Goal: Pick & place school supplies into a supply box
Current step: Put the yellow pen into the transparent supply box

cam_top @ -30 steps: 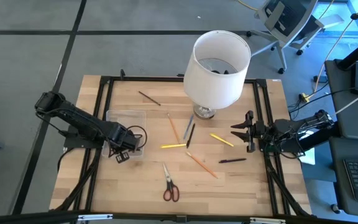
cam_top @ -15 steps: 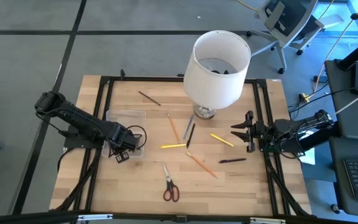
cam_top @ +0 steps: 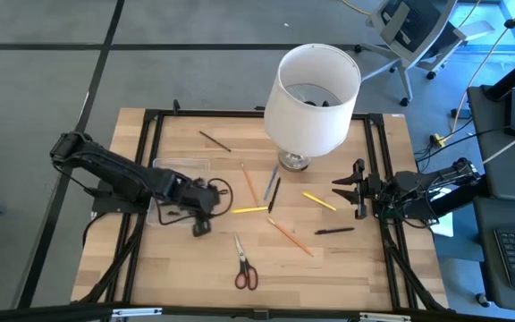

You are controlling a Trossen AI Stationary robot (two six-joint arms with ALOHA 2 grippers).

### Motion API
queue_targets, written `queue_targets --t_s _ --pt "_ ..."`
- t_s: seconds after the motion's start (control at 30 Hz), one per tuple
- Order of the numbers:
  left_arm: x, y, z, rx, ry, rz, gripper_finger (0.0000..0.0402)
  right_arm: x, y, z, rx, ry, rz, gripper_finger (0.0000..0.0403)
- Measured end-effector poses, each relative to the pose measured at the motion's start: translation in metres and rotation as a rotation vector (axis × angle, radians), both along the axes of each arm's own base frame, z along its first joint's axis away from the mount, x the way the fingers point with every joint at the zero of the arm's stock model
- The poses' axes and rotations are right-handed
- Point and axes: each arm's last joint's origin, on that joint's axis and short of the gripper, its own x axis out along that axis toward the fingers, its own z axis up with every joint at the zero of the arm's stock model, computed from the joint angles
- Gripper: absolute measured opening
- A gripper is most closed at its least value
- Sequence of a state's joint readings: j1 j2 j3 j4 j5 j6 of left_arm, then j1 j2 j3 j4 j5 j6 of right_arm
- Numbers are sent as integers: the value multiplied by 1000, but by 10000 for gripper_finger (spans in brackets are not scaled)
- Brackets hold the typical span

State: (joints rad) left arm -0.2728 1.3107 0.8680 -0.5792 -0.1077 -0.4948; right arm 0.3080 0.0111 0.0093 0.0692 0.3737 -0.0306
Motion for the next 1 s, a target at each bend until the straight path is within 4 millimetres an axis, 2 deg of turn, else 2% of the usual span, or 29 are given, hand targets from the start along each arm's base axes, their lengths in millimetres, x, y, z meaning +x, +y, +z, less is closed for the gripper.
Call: queue_targets --t_s 0.1,0.23,0.43,0.77,1.0 --pt "20 -3 -2 95 -146 -35 114 0 0 0 1 0 0 120" --pt "46 -6 -19 222 -229 -27 114 0 0 0 1 0 0 120" --pt "70 -5 -41 231 -291 -5 114 0 0 0 2 -1 0 120" --pt "78 3 -48 229 -304 13 117 0 0 0 3 0 0 120" --pt "78 5 -50 180 -286 28 173 0 0 0 3 0 0 120"
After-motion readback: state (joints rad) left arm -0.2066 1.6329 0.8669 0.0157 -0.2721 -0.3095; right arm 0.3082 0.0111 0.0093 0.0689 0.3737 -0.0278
